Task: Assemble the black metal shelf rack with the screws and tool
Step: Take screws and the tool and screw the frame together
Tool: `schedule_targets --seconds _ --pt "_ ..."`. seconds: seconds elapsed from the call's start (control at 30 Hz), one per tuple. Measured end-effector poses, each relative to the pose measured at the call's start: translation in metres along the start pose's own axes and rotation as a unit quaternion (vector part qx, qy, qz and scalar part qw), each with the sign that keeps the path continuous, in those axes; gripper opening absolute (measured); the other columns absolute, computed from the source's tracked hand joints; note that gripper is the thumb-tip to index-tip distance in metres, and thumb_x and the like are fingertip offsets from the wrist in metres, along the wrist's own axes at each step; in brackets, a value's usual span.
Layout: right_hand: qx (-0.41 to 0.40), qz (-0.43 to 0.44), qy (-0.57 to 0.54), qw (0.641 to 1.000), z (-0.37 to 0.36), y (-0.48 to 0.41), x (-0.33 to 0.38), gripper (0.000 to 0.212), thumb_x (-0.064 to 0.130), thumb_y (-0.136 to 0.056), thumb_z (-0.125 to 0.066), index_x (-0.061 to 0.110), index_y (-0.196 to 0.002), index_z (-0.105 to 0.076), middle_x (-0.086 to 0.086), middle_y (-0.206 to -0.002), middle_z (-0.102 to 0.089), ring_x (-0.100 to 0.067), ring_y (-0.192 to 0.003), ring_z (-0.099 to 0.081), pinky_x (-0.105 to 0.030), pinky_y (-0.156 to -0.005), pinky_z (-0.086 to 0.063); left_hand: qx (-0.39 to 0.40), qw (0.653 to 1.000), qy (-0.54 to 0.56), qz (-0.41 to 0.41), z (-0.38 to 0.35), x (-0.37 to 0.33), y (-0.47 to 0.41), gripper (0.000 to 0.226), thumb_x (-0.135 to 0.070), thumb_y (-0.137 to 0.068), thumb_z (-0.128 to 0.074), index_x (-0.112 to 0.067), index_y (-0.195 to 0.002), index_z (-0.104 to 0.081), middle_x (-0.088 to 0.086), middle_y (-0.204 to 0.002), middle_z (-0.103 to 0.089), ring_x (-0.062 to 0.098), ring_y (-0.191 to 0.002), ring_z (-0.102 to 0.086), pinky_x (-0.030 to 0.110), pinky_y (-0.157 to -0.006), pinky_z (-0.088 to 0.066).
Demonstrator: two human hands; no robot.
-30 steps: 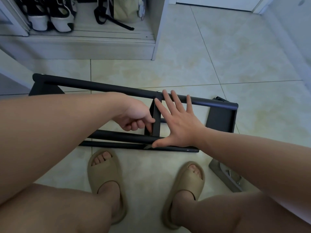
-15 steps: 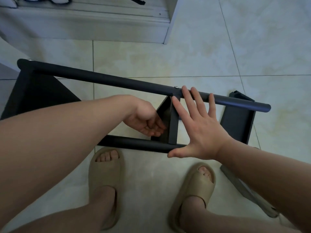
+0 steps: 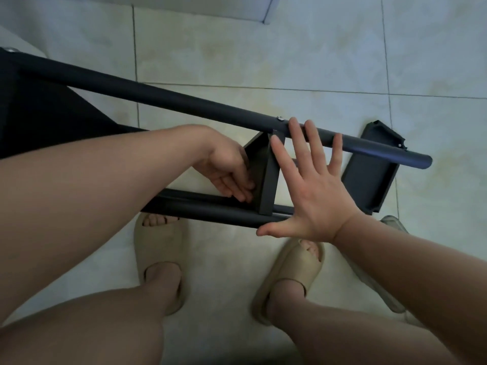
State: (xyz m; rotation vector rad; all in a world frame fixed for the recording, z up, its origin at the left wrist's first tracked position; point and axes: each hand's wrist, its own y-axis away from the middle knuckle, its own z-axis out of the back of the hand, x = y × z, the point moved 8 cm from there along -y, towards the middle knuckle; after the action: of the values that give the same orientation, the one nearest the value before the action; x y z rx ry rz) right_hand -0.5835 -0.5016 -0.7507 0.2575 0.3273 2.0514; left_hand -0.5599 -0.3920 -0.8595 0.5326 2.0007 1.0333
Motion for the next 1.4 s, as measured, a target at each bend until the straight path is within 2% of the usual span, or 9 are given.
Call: schedule_targets --seconds 0.17,0.33,0.47,0.57,0.8,1.07,1.4 --pt "-0.015 0.002 -0.004 1.0 0.003 0.001 0.0 0.138 0.103 -0.063 -0.036 0.013 -0.163 -0.007 -0.021 -0.169 0.004 -0.043 -0.155 0.006 -0.073 -0.117 0.008 0.017 0.999 -0.027 -0.011 -0.009 -0.003 -0.006 0.007 -0.007 -0.092 -0.065 -0.009 -0.091 -0.071 0.003 -0.081 -0.075 0.01 -0.067 -0.069 0.02 -0.061 -0.055" --pt "-0.014 -0.001 -0.004 1.0 0.003 0.001 0.001 0.138 0.104 -0.063 -0.034 0.013 -0.163 -0.007 -0.02 -0.169 0.003 -0.042 -0.155 0.006 -0.07 -0.117 0.011 0.004 0.998 -0.055 -0.003 -0.011 -0.003 -0.004 0.022 -0.011 -0.093 -0.064 -0.015 -0.073 -0.073 -0.001 -0.067 -0.067 0.008 -0.058 -0.059 0.019 -0.059 -0.048" --pt "-0.017 0.0 -0.001 1.0 0.003 0.001 0.001 0.137 0.104 -0.063 -0.033 0.013 -0.163 -0.009 -0.021 -0.169 0.002 -0.043 -0.155 0.006 -0.071 -0.116 0.01 0.01 0.999 -0.043 0.013 -0.011 -0.007 0.001 0.011 -0.007 -0.094 -0.061 -0.008 -0.09 -0.07 0.003 -0.074 -0.071 0.009 -0.062 -0.063 0.019 -0.062 -0.055" --pt "-0.017 0.001 0.0 1.0 0.003 0.001 0.001 0.138 0.104 -0.062 -0.034 0.013 -0.163 -0.009 -0.021 -0.169 0.002 -0.043 -0.155 0.005 -0.07 -0.116 0.01 0.017 0.999 -0.044 0.017 -0.014 -0.011 0.004 0.011 -0.005 -0.093 -0.061 -0.005 -0.099 -0.07 0.006 -0.083 -0.074 0.01 -0.069 -0.066 0.02 -0.067 -0.056" --pt "-0.014 -0.001 0.001 1.0 0.002 0.001 0.0 0.138 0.104 -0.062 -0.035 0.014 -0.163 -0.007 -0.02 -0.169 0.003 -0.042 -0.155 0.007 -0.071 -0.116 0.01 0.03 0.996 -0.076 0.036 -0.024 -0.016 0.003 0.01 -0.005 -0.091 -0.063 -0.01 -0.091 -0.072 0.002 -0.081 -0.073 0.008 -0.069 -0.067 0.018 -0.066 -0.047" --pt "-0.016 -0.001 0.0 1.0 0.002 0.001 0.0 0.139 0.104 -0.062 -0.035 0.013 -0.163 -0.008 -0.02 -0.169 0.003 -0.043 -0.155 0.007 -0.069 -0.116 0.012 0.052 0.996 -0.064 0.039 -0.022 -0.013 0.007 0.011 -0.006 -0.09 -0.064 -0.008 -0.094 -0.074 0.004 -0.084 -0.073 0.01 -0.07 -0.066 0.021 -0.07 -0.051" --pt "-0.015 -0.001 -0.002 1.0 0.002 0.001 0.0 0.139 0.103 -0.062 -0.037 0.012 -0.163 -0.009 -0.02 -0.169 0.003 -0.042 -0.155 0.007 -0.071 -0.116 0.009 0.051 0.996 -0.073 0.03 -0.024 -0.014 0.007 0.009 -0.007 -0.091 -0.064 -0.008 -0.091 -0.073 0.004 -0.081 -0.071 0.01 -0.066 -0.062 0.022 -0.068 -0.053"
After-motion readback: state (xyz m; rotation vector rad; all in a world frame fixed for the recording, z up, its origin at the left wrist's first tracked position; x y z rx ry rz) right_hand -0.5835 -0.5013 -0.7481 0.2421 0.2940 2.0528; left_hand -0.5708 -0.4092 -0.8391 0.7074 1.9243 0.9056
